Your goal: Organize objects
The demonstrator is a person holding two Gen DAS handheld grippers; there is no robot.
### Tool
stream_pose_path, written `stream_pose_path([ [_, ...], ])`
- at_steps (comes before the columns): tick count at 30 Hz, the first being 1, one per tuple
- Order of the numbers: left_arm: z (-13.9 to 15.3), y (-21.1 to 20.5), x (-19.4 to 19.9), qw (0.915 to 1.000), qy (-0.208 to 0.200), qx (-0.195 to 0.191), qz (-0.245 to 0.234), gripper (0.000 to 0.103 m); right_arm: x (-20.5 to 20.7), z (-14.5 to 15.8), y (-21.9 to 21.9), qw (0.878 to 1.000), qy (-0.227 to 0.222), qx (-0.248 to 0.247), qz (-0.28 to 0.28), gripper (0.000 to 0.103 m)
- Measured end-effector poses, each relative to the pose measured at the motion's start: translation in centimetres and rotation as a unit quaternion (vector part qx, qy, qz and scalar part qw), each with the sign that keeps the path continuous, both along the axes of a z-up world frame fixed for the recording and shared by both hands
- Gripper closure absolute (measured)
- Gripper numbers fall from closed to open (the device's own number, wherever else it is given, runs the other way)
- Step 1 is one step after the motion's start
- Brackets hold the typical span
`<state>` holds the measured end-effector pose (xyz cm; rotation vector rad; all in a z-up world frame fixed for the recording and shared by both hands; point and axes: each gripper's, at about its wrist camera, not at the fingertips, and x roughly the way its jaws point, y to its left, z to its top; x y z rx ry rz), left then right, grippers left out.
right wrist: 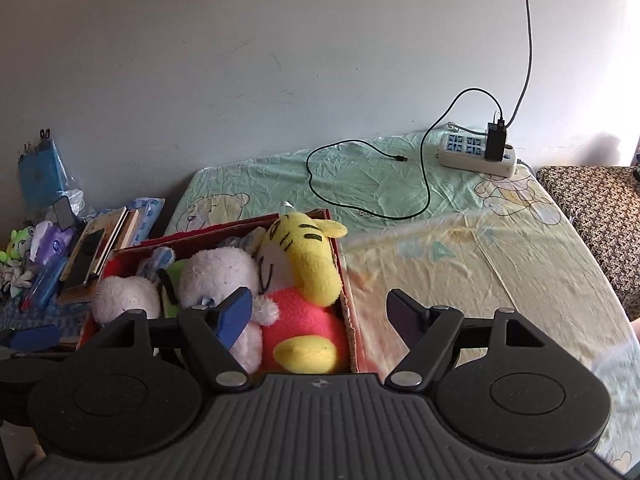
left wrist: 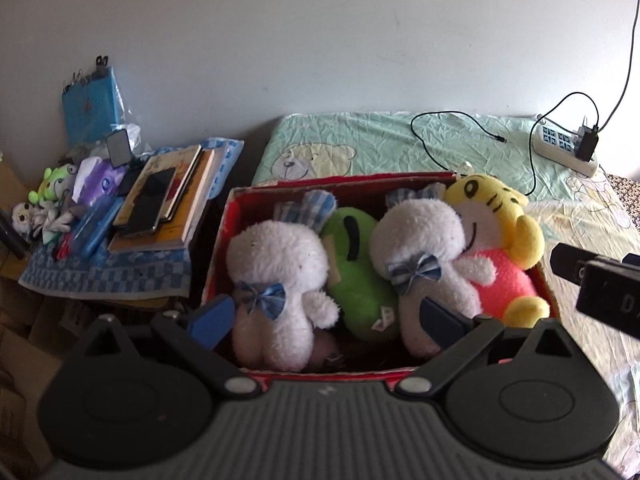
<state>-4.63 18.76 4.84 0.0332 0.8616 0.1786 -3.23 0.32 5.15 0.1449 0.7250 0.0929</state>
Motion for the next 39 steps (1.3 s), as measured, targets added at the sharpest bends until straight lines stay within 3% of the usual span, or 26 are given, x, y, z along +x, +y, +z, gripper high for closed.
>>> stream_pose_path([
  [19,-0.8,2.7,1.4,1.0,0.003,0.008,-0.002,0.003,1.5,-0.8,3.0,0.999,0.002,-0.017,0.032,0.027],
  [39,-2.3,2.7,2.7,0.9994,0.028,0.017,0.013,0.003,2.9,-2.2,3.4,0.999,0.02,-0.031,0.037,0.027],
])
